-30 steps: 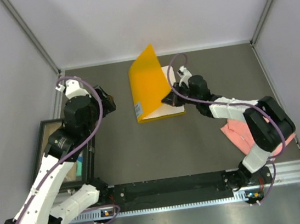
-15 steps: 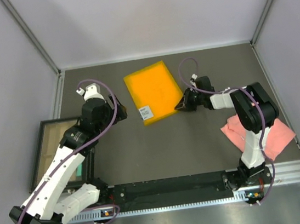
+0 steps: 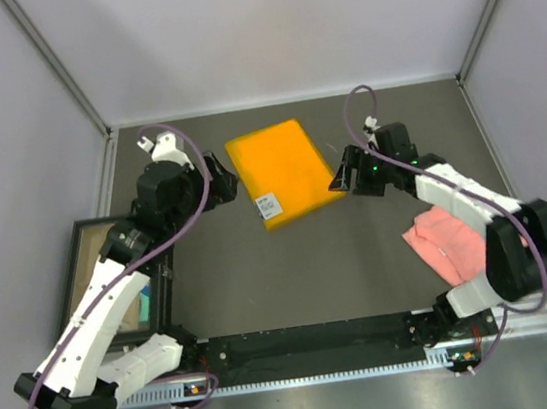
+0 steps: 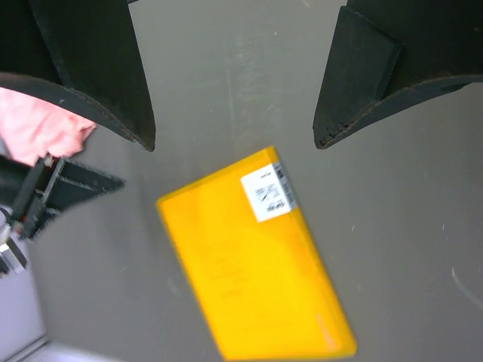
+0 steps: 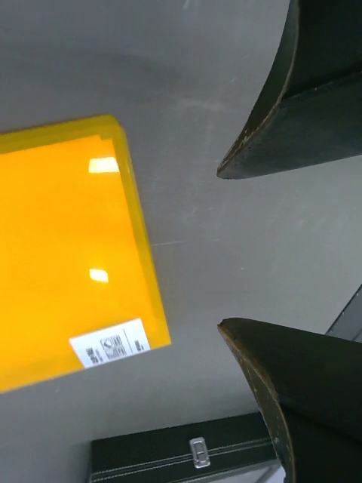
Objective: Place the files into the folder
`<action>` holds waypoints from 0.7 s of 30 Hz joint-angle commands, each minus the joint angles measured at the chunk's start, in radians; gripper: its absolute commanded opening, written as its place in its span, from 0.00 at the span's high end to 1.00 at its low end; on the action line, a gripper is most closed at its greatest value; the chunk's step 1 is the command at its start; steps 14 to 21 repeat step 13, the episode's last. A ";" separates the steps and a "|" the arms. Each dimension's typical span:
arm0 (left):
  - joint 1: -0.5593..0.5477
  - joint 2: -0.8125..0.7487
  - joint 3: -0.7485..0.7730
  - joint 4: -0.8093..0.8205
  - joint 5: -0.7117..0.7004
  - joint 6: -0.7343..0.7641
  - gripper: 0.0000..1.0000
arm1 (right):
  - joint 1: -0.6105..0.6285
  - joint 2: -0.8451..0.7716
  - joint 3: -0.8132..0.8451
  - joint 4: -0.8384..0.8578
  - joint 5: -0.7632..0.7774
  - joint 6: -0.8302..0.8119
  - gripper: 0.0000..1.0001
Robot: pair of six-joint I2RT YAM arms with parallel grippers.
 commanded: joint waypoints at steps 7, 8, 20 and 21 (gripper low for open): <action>0.002 -0.003 0.299 -0.022 0.094 0.090 0.09 | 0.066 -0.551 0.280 -0.508 0.301 -0.237 0.03; 0.002 -0.006 0.342 -0.027 0.102 0.092 0.09 | 0.066 -0.575 0.311 -0.520 0.295 -0.248 0.01; 0.003 -0.018 0.465 -0.036 0.171 0.103 0.07 | 0.066 -0.756 0.391 -0.406 0.287 -0.291 0.01; 0.003 -0.018 0.465 -0.036 0.171 0.103 0.07 | 0.066 -0.756 0.391 -0.406 0.287 -0.291 0.01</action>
